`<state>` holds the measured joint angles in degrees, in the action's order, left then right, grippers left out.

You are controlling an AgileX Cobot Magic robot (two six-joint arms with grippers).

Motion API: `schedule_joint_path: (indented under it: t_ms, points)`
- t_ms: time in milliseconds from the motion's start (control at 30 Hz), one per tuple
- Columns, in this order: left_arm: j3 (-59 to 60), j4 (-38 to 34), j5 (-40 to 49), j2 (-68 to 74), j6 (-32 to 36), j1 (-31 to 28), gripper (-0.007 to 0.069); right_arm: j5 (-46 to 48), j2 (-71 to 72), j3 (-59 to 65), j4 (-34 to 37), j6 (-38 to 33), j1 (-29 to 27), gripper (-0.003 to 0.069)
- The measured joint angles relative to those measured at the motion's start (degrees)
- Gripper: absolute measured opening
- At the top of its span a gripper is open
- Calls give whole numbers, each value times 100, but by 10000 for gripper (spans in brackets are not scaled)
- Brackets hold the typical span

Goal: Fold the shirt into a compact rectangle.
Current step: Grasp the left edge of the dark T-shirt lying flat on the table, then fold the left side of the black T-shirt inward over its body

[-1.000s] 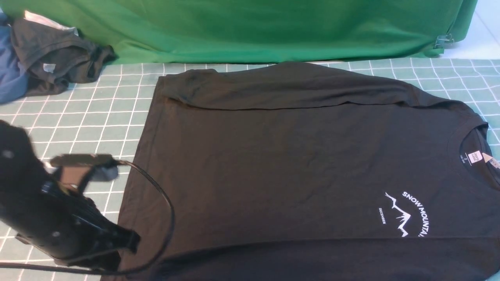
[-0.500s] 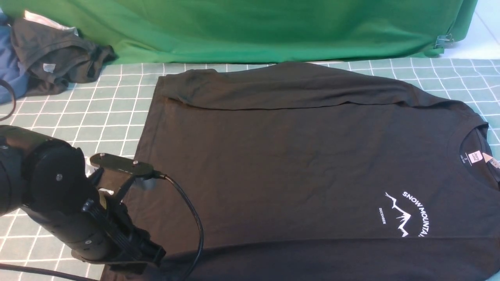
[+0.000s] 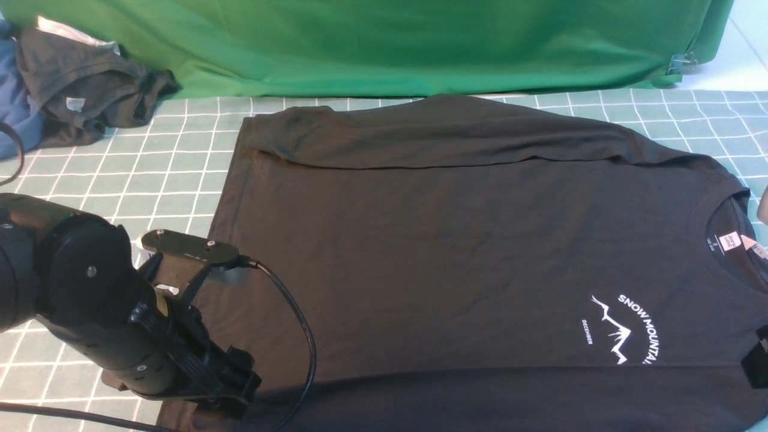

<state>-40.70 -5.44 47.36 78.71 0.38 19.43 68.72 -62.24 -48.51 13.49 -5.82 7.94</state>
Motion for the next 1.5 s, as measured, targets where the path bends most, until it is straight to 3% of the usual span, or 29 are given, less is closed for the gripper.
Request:
schedule_joint_path:
  t_ms: [300, 433, 600, 733, 800, 867, 1100, 1300, 1500]
  points:
    - [339, -232, -328, 650, 350, 0, 561, -285, -17, 0, 2, 0, 0, 381]
    - [347, -59, -689, 758, 367, 0, 505, -409, -17, 0, 7, -5, 0, 381]
    - [353, -59, -976, 774, 396, 0, 395, -516, -17, 0, 7, -49, 0, 381]
    - [353, -175, -892, 851, 407, 0, 216, -544, -17, 0, 21, -61, 0, 381]
    - [353, -232, -728, 857, 436, 0, 83, -556, -17, 0, 21, -66, 0, 381]
    - [310, -228, -545, 857, 451, 0, 36, -562, -17, 0, 26, -66, 0, 381]
    - [-591, -16, 505, 392, 421, 0, 25, -635, -17, 0, 26, -66, 0, 381]
    - [-1691, 411, 606, 12, 405, 0, 25, -753, -17, 0, 45, -66, 0, 381]
    - [-2497, 748, 621, 495, 313, 0, 25, -793, -17, 0, 51, -66, 0, 381]
